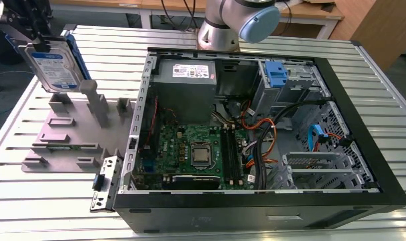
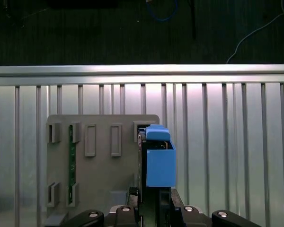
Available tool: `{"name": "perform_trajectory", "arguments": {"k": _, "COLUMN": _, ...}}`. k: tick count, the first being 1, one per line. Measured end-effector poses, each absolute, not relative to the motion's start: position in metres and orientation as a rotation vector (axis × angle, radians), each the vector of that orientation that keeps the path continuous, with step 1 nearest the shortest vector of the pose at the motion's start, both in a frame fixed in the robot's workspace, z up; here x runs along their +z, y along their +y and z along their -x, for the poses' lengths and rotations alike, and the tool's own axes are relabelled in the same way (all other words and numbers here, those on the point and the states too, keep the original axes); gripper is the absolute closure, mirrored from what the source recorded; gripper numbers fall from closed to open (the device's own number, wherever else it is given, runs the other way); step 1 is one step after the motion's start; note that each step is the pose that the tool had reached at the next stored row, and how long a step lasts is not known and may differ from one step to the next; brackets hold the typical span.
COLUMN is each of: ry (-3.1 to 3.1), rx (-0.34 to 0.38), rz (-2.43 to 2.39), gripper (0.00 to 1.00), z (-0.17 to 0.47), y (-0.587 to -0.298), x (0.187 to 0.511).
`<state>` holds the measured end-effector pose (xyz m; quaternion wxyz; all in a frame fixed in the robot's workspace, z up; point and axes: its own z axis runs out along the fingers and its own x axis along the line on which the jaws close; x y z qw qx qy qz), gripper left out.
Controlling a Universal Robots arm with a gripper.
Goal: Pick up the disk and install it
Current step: 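Pick up the disk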
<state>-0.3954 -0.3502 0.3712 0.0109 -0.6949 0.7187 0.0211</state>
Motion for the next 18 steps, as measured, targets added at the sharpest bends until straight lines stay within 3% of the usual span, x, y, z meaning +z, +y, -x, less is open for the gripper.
{"name": "perform_trajectory", "arguments": {"k": 18, "ry": 2.242, "rx": 0.066, "rz": 2.168, "gripper": 0.65, "z": 0.395, "y": -0.35, "x": 0.389}}
